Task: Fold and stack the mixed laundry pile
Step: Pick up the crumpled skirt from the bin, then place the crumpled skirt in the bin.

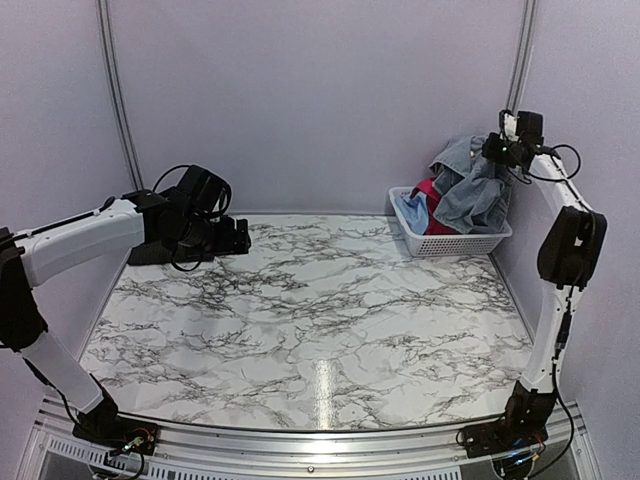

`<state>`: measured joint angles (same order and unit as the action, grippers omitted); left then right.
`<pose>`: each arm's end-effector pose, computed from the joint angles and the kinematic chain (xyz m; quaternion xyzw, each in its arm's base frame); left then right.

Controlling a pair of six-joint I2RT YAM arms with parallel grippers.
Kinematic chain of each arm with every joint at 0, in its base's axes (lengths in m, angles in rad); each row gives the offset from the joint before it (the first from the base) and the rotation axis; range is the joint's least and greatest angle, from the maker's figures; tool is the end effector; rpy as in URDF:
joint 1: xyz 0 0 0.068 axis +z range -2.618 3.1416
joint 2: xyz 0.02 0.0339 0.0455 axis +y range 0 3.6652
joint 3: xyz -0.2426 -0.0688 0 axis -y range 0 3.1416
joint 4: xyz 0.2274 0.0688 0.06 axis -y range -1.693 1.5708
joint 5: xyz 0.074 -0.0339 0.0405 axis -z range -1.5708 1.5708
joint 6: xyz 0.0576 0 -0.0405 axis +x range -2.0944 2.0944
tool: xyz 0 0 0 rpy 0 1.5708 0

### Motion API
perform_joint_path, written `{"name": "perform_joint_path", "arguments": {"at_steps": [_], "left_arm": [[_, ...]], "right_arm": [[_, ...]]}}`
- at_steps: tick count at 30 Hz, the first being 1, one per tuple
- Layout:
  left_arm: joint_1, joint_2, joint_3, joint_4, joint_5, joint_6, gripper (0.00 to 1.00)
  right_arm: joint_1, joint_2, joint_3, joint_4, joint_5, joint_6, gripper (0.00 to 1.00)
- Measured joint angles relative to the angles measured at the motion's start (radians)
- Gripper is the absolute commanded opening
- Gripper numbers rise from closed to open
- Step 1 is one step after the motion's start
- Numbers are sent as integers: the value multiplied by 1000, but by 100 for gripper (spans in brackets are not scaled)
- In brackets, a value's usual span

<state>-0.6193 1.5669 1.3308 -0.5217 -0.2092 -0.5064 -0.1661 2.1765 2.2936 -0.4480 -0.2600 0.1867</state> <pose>0.2910 -0.1928 0.2717 0.0103 0.9144 -0.1287 0.3837 0.4952 -0.0680 0.3570 0.0675 0.8077 0.1114 0.5750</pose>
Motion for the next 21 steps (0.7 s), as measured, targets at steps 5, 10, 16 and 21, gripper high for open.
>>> {"name": "perform_joint_path", "arguments": {"at_steps": [5,10,16,21], "left_arm": [[5,0,0,0,13,6,99],[7,0,0,0,24,19,99],[12,0,0,0,27,22,99],[14,0,0,0,30,25,99]], "right_arm": [[0,-36,6,17,4,4,0],[-2,-100,23,54,31,2,0],[-3,-147,53,126,57,4,1],[-3,-148,62,159,52,20,3]]}}
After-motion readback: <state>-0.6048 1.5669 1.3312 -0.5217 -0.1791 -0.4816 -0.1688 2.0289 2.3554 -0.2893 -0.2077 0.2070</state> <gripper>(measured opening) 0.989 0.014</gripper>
